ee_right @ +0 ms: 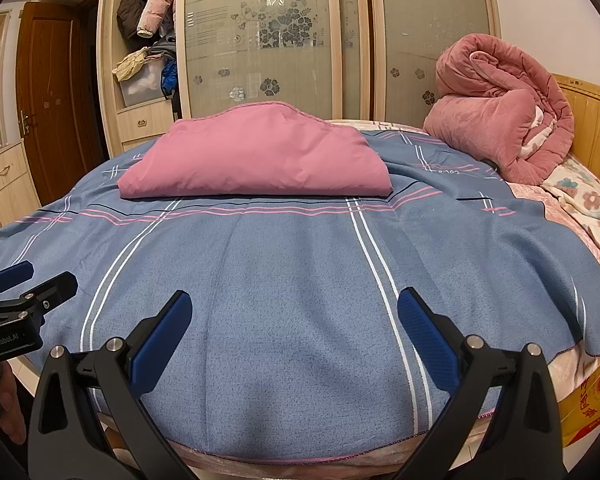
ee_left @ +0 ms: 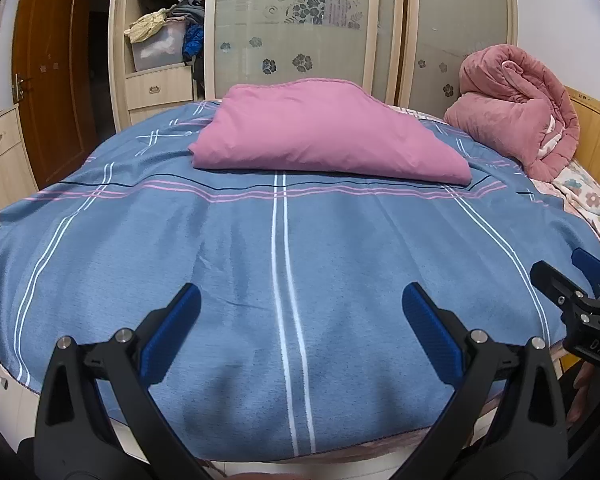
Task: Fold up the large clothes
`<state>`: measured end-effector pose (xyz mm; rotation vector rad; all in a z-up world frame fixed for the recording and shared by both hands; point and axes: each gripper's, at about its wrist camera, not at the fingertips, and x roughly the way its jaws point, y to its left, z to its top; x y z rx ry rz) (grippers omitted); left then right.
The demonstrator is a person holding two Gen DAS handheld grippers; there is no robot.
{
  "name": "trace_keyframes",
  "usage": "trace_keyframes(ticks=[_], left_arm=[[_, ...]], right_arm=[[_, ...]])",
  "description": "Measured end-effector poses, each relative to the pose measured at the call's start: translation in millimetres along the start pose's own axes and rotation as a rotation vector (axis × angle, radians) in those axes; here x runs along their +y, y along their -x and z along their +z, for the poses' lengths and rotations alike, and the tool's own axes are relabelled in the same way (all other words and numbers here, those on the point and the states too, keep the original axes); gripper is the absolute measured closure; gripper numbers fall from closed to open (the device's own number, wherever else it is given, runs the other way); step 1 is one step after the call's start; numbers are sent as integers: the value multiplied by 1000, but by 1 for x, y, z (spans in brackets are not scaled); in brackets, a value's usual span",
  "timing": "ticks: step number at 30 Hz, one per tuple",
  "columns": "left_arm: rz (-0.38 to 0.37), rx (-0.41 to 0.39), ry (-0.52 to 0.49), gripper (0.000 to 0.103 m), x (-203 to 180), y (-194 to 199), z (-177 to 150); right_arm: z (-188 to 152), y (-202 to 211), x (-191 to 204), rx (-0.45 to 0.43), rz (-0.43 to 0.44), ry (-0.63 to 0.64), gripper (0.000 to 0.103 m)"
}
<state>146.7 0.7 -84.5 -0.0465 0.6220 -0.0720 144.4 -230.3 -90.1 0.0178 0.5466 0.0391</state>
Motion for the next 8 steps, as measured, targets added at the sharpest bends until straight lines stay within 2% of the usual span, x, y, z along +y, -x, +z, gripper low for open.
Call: trace_keyframes(ticks=[8], left_arm=[[-5, 10, 11, 2, 2, -3, 1]], right_arm=[[0, 0, 0, 1, 0, -1, 1]])
